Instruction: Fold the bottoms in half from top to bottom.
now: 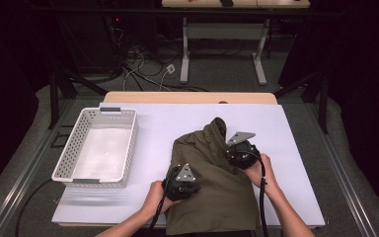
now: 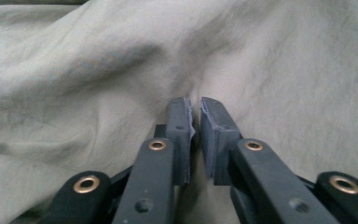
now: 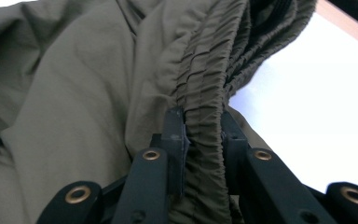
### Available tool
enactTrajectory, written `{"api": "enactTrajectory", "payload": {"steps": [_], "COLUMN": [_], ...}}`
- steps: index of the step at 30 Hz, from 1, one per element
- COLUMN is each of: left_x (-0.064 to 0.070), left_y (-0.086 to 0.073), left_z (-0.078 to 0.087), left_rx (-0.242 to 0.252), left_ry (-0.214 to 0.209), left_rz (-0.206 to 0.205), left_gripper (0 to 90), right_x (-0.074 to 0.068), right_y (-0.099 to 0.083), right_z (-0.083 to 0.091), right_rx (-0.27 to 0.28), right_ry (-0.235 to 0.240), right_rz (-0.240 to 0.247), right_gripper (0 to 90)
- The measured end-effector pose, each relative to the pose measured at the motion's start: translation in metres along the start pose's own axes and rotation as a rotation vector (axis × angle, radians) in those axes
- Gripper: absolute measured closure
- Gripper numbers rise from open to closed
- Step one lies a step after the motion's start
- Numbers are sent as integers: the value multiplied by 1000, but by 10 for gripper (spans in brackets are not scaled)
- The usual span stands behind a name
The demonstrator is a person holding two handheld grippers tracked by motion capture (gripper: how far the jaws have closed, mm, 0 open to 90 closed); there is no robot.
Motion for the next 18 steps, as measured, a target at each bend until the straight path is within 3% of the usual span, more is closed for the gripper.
{"api": "enactTrajectory", "payload": {"steps": [4, 7, 12, 18], "left_x": [-1, 0, 0, -2], "left_y": [0, 1, 0, 1], "left_z": [0, 0, 1, 11], "left_rx": [-1, -3, -28, -13], "left_ry": [0, 9, 20, 33], "left_rz": [4, 3, -1, 23], "left_gripper": [768, 677, 458, 247], "right_x": [-12, -22, -31, -39], "right_y": [1, 2, 0, -2], "right_z": [0, 0, -1, -2], "right_rx": [17, 25, 39, 60], "right_ry": [12, 34, 60, 103], "right_rz": [45, 71, 72, 59], "right_gripper": [767, 751, 707, 610]}}
Point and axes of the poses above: each handheld gripper's, and its own axes: z roughly backward along the jaws, y roughly out of its top, x roughly to its right, the point moved 6 cm from there along -z, roughly forward along the jaws, and after that the axes turned 9 degrees about z, right-handed, at the moved point
